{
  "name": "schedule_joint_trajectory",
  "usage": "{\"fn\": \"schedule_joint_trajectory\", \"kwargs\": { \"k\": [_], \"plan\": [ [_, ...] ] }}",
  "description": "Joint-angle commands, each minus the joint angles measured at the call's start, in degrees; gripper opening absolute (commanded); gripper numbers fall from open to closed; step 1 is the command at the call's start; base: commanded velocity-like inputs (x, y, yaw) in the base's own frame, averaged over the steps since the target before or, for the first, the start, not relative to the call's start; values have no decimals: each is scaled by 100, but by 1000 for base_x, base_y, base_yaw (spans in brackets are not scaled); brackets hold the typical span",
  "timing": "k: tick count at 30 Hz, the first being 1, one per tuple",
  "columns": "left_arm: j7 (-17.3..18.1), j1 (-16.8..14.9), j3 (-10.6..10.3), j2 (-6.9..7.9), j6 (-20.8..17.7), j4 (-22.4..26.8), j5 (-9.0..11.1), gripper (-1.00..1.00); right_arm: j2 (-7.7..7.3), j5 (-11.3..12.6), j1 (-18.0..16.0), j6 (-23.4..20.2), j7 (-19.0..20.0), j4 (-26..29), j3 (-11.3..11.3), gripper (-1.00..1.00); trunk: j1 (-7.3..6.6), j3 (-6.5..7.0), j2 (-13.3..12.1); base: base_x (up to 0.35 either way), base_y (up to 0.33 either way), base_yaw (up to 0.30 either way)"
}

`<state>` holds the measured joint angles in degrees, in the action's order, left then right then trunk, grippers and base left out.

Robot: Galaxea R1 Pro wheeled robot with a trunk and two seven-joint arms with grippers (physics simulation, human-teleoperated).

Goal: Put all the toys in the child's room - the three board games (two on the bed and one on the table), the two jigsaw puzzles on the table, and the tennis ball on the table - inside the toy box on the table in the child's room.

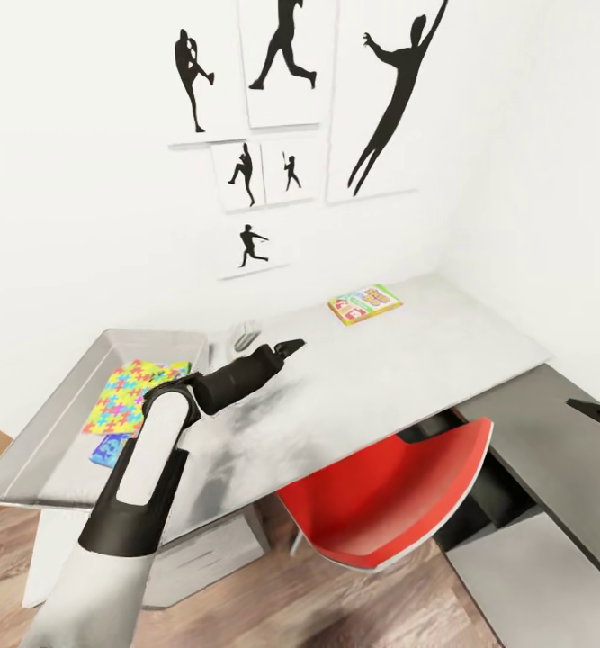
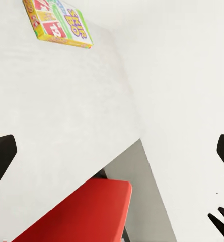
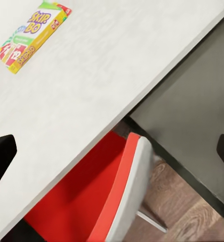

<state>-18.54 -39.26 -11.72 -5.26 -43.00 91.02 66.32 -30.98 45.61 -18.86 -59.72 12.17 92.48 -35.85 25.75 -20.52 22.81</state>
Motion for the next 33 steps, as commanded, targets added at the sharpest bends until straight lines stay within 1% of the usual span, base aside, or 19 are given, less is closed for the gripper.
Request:
{"fn": "schedule_joint_trajectory", "kwargs": {
  "k": [1, 2, 3, 6, 7, 11, 13, 14, 15, 19, 21, 22, 23, 25, 26, 28, 29, 32, 33],
  "plan": [
    [-64, -11, 152, 11, -47, -1, 55, 100, 0, -56, -9, -28, 59, 0, 0, 100, 3, -10, 11, 0, 0, -256],
    [-75, -27, 268, 25, -87, -9, 43, 100, 1, -55, -10, -28, 58, -1, 5, 100, 3, -10, 11, 0, 0, -262],
    [-75, -27, 268, 25, -87, -9, 43, 100, 1, -55, -10, -28, 58, -1, 5, 100, 3, -10, 11, 0, 0, -262],
    [-172, -144, 494, 121, -175, -28, -3, 100, 3, -54, -14, -28, 58, -1, 18, 100, 3, -10, 11, 0, 0, -269],
    [-172, -144, 494, 121, -175, -28, -3, 100, 3, -54, -14, -28, 58, -1, 18, 100, 3, -10, 11, 0, 0, -272],
    [-447, -375, 626, 344, -236, -207, -38, 100, 4, -53, -16, -28, 56, -2, 30, 100, 3, -10, 11, 0, 0, -277],
    [-511, -427, 645, 388, -245, -288, -40, 100, 4, -52, -17, -28, 54, -2, 33, 100, 3, -10, 11, 0, 0, -279],
    [-641, -573, 696, 502, -257, -536, -51, 100, 4, -52, -19, -28, 52, -2, 38, 100, 3, -10, 11, 0, 0, -282],
    [-641, -573, 696, 502, -257, -536, -51, 100, 4, -52, -19, -28, 52, -2, 38, 100, 3, -10, 11, 0, 0, -282],
    [-706, -672, 794, 651, -264, -754, -53, 100, 4, -52, -18, -28, 50, -2, 48, 100, 3, -10, 11, 0, 0, -282],
    [-730, -710, 911, 751, -266, -844, -54, 100, 4, -55, -19, -28, 50, -2, 83, 100, 3, -10, 11, 0, 0, -283],
    [-756, -749, 1209, 941, -268, -944, -55, 100, 4, -58, -20, -28, 46, -2, 217, 100, 3, -10, 11, 0, 0, -283],
    [-756, -749, 1209, 941, -268, -944, -55, 100, 4, -58, -20, -28, 46, -2, 217, 100, 3, -10, 11, 0, 0, -283],
    [-763, -756, 1343, 1035, -271, -975, -56, 100, 4, -59, -21, -28, 44, -2, 270, 100, 3, -10, 11, 0, 0, -283],
    [-763, -756, 1343, 1035, -271, -975, -56, 100, 4, -59, -21, -28, 44, -2, 270, 100, 3, -10, 11, 0, 0, -283],
    [-767, -760, 1437, 1128, -274, -996, -57, 100, 4, -57, -22, -28, 42, -4, 305, 100, 3, -10, 11, 0, 0, -283],
    [-767, -760, 1437, 1128, -274, -996, -57, 100, 4, -57, -22, -28, 42, -4, 305, 100, 3, -10, 11, 0, 0, -283],
    [-770, -761, 1518, 1274, -276, -1018, -54, 100, 7, -54, -29, -28, 41, -9, 339, 100, 3, -10, 11, 0, 0, -283],
    [-770, -761, 1518, 1274, -276, -1018, -54, 100, 7, -54, -29, -28, 41, -9, 339, 100, 3, -10, 11, 0, 0, -283]
  ]
}}
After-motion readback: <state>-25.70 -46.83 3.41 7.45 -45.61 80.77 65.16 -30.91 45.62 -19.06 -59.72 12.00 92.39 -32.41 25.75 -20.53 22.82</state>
